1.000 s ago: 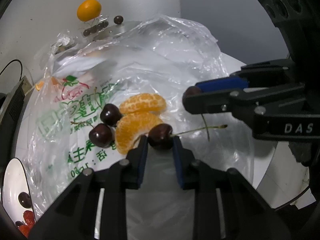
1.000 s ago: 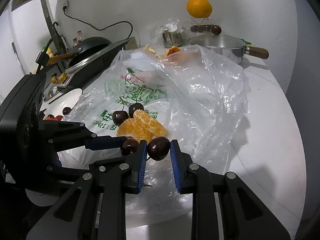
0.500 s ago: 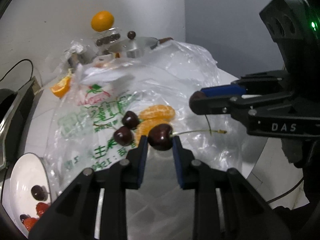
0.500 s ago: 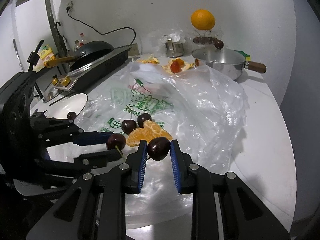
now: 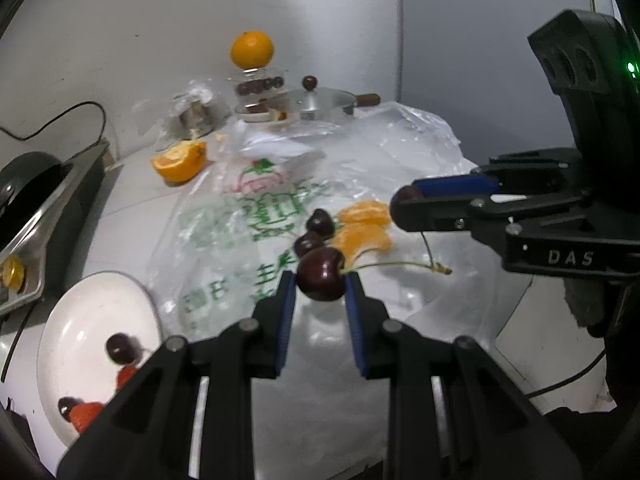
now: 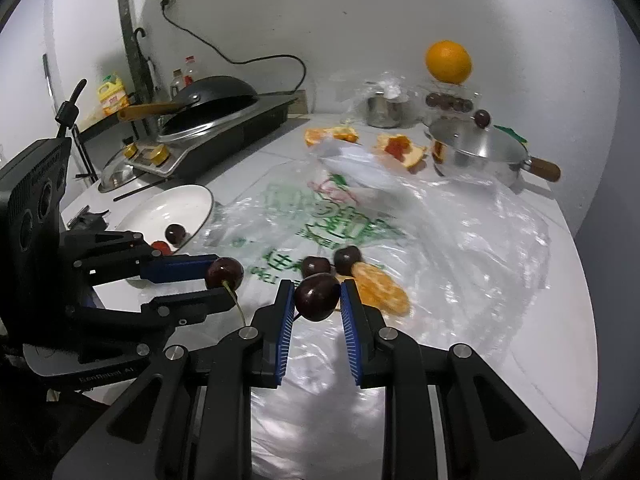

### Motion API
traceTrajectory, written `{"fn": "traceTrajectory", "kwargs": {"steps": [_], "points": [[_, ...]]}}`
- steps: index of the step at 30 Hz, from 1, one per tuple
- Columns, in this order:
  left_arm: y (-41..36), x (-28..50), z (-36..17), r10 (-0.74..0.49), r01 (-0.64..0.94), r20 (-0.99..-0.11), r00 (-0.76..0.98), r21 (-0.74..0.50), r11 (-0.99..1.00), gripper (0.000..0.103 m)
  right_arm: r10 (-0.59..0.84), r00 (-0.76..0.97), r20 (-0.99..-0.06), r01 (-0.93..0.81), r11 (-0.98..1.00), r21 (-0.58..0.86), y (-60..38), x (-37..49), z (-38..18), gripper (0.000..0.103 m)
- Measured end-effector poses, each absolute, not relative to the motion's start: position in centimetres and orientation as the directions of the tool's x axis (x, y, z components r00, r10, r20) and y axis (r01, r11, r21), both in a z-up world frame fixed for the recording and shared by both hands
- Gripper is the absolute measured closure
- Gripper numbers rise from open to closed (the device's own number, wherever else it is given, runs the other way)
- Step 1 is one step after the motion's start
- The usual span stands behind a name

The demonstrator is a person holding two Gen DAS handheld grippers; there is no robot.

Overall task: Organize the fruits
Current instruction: 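Lift both held cherries and carry them over the white plate, then open the left gripper to drop its cherry while the right gripper releases its cherry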

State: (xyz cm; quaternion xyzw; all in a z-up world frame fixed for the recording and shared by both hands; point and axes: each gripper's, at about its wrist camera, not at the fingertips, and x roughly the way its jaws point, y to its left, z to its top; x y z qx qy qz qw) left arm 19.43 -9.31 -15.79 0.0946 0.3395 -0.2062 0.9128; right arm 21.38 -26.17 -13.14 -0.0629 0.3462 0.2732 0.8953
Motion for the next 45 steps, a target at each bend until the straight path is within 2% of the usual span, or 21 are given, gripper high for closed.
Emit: {"fn": "traceTrajectory", "kwargs": {"steps": [14,33,45], "points": [[-1.2,17.6,-14.9,-0.263,0.312,-0.612,0.746,-0.027,0.950,0.077,0.455,0.577,-0.678,-0.600,0.800,0.027,-19.5,20.5,-13.0,0.078],[9.2,17.6,-16.2,-0.147,0.122,-0.607,0.781,-0.082,0.989,0.077,0.458,0.529,-0.714,-0.660,0.752,-0.006,-13.0,21.2,-13.6,0.078],[10.4,18.7,-17.8,-0.075,0.081,-0.620,0.781,-0.018,0.997,0.077,0.449,0.512,-0.732,-0.677,0.735,-0.023,-10.6,21.8,-14.0,0.078]]}}
